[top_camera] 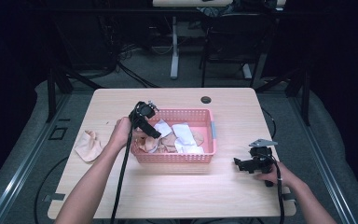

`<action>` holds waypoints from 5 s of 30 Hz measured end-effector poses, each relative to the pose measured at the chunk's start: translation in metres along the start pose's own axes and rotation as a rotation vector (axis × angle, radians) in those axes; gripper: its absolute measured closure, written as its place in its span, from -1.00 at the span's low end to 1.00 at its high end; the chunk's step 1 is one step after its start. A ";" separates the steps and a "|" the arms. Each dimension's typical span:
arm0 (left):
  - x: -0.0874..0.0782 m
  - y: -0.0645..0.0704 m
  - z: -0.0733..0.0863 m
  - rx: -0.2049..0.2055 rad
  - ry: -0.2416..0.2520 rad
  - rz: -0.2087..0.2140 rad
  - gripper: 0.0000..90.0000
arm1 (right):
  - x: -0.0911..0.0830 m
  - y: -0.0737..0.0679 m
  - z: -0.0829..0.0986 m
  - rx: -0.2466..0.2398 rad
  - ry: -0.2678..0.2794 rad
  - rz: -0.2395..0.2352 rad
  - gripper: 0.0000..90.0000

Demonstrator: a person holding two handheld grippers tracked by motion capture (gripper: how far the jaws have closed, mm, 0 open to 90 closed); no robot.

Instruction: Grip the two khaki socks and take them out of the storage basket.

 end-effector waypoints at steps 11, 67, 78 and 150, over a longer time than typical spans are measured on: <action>0.023 0.004 -0.004 -0.002 -0.085 0.013 -0.65 | 0.000 0.000 0.000 -0.004 -0.002 0.000 -1.00; -0.039 -0.008 -0.013 -0.021 -0.034 -0.006 0.80 | 0.000 0.000 0.000 -0.002 0.000 -0.002 -1.00; -0.065 -0.019 -0.019 -0.024 -0.005 -0.013 0.80 | 0.000 0.000 0.000 -0.002 0.000 -0.003 -1.00; -0.095 -0.127 0.118 -0.327 -0.100 -0.122 0.80 | 0.000 0.000 0.000 0.000 0.002 -0.001 -1.00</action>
Point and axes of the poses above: each handheld gripper's, and its own axes: x roughly forward along the jaws, z roughly out of its underside, y roughly to its right, the point moved 3 cm from there along x, roughly forward along the jaws, and after that the axes turned 8 degrees about -z, right-handed, at the moved point
